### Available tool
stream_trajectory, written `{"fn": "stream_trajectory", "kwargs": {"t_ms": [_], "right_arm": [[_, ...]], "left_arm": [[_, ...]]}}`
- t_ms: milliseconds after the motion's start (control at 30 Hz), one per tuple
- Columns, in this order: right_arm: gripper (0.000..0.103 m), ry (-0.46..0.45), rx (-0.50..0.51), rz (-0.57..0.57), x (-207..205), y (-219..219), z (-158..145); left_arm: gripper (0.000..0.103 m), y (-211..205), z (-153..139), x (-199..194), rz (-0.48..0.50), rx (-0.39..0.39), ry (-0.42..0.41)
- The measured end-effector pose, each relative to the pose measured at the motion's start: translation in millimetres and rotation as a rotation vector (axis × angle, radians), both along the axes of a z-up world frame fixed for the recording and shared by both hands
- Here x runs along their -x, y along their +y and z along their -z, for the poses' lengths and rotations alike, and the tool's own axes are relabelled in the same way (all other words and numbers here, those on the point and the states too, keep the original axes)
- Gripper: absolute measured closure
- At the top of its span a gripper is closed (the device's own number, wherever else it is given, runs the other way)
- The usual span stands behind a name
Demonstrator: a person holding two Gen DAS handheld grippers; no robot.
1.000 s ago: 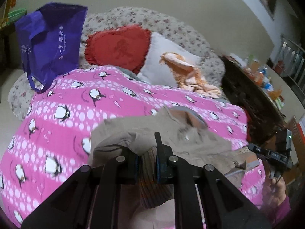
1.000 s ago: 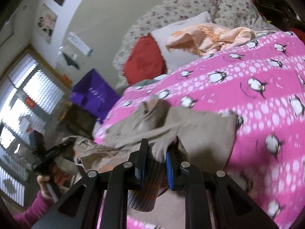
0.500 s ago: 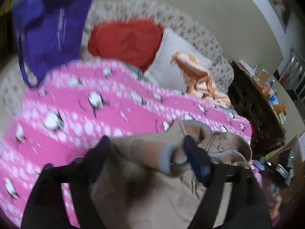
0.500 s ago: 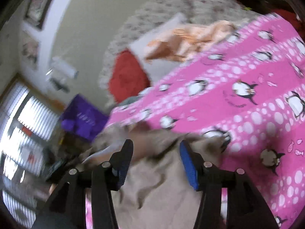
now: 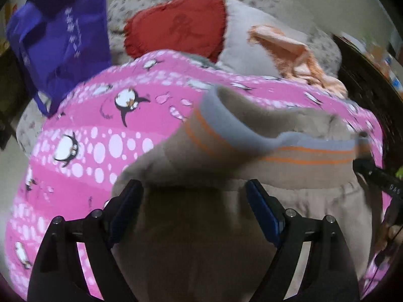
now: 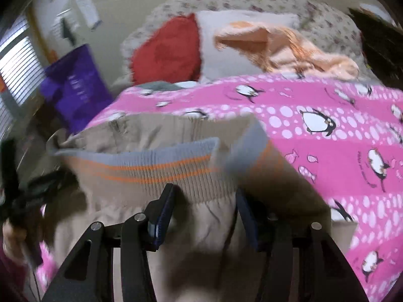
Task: Fold large clothes
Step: 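Lift the hem with both tools and fold it up toward the collar, then lay the folded hem down near the collar and release both tools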
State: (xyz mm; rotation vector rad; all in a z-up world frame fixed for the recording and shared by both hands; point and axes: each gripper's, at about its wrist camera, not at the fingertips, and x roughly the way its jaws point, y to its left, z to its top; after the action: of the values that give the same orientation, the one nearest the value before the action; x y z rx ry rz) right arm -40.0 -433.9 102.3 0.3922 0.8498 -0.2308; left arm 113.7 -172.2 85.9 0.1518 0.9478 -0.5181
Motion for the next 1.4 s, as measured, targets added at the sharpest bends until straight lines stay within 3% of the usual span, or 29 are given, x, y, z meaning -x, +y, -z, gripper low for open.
{"fn": "stream_trajectory", "kwargs": {"t_ms": [167, 300, 400, 467, 633, 700, 733, 800, 833, 867, 1000, 1067, 1233, 1300, 1400], "right_arm": [[0.049, 0.011, 0.04, 0.052, -18, -11, 15], [0.047, 0.006, 0.066, 0.041, -7, 0, -8], [0.046, -0.066, 0.061, -0.055, 6, 26, -37], [0.028, -0.079, 0.096, -0.157, 0, 49, -49], [0.024, 0.034, 0.267, -0.374, -49, 98, -39], [0.024, 0.103, 0.279, -0.441, -69, 104, -25], [0.026, 0.13, 0.287, -0.454, -76, 104, -18], [0.048, 0.175, 0.305, -0.464, -87, 103, -6], [0.067, 0.191, 0.307, -0.475, -90, 103, -1], [0.096, 0.189, 0.34, -0.48, -89, 104, -1], [0.096, 0.166, 0.368, -0.454, -85, 99, -11], [0.096, 0.167, 0.403, -0.385, -92, 91, -7], [0.095, 0.19, 0.333, -0.256, -106, 75, 12], [0.086, 0.177, 0.31, -0.255, -101, 77, 7], [0.057, 0.123, 0.182, -0.231, -68, 69, -21]], "left_arm": [[0.017, -8, 6, -11, -0.011, -0.024, -0.003], [0.017, 4, -8, 1, 0.008, 0.027, -0.008], [0.017, 15, -16, 10, 0.014, 0.05, 0.005], [0.017, 22, -20, 18, 0.023, 0.06, 0.002], [0.017, 40, -24, 37, 0.04, 0.074, 0.011], [0.017, 44, -22, 40, 0.047, 0.066, 0.03], [0.017, 46, -21, 42, 0.052, 0.062, 0.038], [0.017, 51, -21, 45, 0.052, 0.057, 0.039], [0.017, 54, -22, 45, 0.053, 0.058, 0.037], [0.017, 56, -23, 45, 0.054, 0.06, 0.032], [0.017, 62, -26, 43, 0.041, 0.071, 0.026], [0.017, 62, -25, 43, 0.031, 0.081, 0.037], [0.017, 58, -19, 51, 0.023, 0.085, 0.064], [0.017, 55, -16, 54, 0.029, 0.075, 0.057], [0.017, 52, -11, 56, 0.03, 0.046, 0.046]]}}
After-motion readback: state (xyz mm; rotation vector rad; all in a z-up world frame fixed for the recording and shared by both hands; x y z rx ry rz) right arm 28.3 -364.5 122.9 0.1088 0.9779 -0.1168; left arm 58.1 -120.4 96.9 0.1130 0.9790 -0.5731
